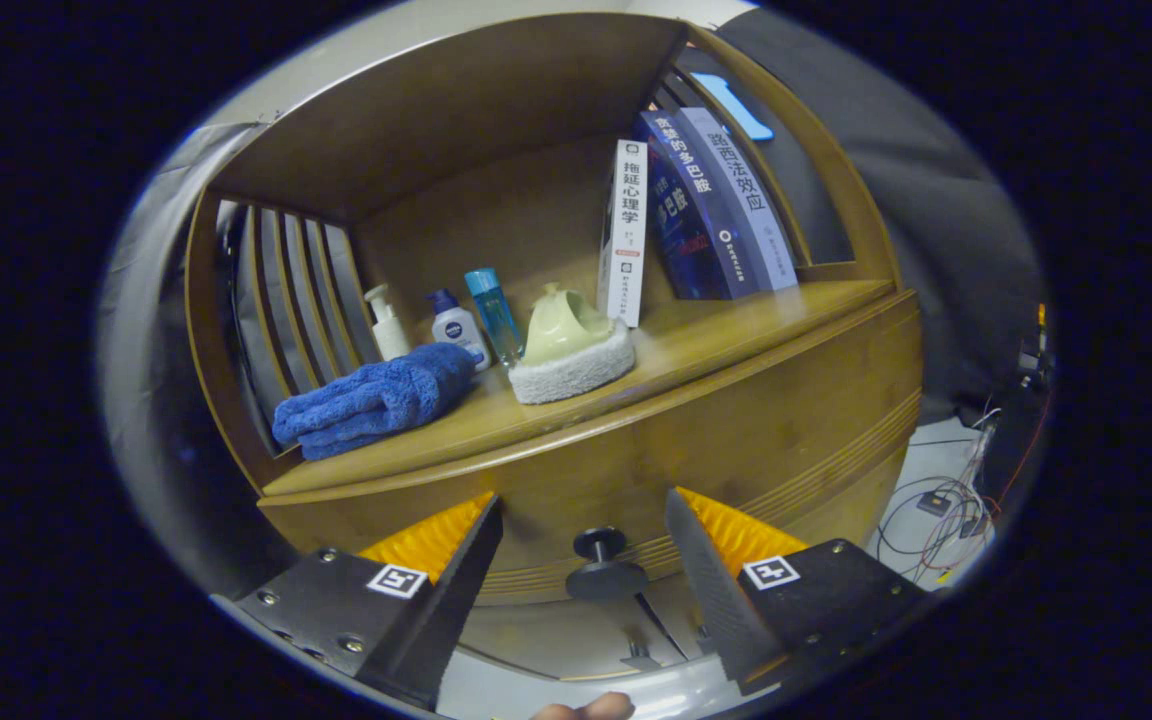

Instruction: Pull open the drawer, take out the items inside it, and place them on the countertop above the cabinet.

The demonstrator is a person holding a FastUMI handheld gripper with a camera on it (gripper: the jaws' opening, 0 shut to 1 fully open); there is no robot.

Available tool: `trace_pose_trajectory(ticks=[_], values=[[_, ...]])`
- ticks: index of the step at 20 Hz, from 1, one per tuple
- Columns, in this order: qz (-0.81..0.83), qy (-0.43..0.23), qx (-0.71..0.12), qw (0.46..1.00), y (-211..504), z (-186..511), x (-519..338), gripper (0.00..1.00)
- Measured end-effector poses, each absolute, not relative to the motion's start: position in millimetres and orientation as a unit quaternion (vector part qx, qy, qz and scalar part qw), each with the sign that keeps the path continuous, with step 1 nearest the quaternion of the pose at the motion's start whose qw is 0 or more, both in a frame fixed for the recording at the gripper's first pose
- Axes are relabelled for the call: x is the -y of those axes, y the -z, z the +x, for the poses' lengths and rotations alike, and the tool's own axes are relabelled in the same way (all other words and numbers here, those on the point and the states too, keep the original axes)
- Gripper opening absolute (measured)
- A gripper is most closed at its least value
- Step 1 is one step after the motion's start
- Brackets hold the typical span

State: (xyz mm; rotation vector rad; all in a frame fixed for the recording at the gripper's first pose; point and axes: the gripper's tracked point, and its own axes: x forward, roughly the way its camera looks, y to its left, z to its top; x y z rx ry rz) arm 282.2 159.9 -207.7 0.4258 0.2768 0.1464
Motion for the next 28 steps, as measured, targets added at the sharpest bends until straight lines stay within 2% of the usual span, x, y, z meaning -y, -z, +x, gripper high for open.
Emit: trace_pose_trajectory(ticks=[5,15,20,24,28], values=[[0.202,-0.095,-0.156,0.962,211,282,-159,0.99],[0.192,-0.078,-0.174,0.963,211,279,-155,0.99],[0.185,-0.063,-0.133,0.972,177,266,-140,0.99],[0.182,-0.055,-0.066,0.980,132,251,-115,0.99],[0.147,-0.011,-0.022,0.989,85,224,-64,0.98]])
